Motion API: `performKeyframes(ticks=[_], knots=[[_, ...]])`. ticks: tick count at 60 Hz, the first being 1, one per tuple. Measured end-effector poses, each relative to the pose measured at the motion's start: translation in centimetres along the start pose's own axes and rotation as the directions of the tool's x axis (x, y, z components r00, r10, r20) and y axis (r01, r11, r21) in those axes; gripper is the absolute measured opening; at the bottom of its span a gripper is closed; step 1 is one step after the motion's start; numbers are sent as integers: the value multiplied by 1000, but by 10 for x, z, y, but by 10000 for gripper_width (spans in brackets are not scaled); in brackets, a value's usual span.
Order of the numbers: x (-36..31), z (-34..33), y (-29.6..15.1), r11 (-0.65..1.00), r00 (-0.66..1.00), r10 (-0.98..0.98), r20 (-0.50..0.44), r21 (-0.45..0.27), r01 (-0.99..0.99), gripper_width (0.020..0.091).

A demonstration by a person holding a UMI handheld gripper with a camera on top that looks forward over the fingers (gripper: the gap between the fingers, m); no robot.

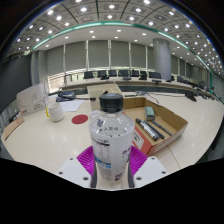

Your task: Pour water

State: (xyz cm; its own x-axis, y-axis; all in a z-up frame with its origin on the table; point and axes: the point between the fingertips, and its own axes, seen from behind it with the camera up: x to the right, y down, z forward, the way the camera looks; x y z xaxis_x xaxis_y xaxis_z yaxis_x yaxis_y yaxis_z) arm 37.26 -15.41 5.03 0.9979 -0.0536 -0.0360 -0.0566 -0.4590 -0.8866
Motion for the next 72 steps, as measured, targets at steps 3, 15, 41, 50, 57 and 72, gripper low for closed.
performKeyframes(ticks=[3, 15, 41, 50, 57, 72], knots=[[-2, -1, -6, 1000, 1000, -8, -5, 0, 8, 424], [-8, -8, -59, 993, 992, -107, -69, 37, 110, 423], [-106, 70, -260, 699, 638, -661, -395, -15, 715, 419], [-162, 124, -276, 391, 294, -852, -433, -154, 907, 421], [-190, 168, -266, 100, -16, -916, -401, -266, 959, 419], [-214, 206, -244, -372, -501, -811, -302, -394, 840, 420]])
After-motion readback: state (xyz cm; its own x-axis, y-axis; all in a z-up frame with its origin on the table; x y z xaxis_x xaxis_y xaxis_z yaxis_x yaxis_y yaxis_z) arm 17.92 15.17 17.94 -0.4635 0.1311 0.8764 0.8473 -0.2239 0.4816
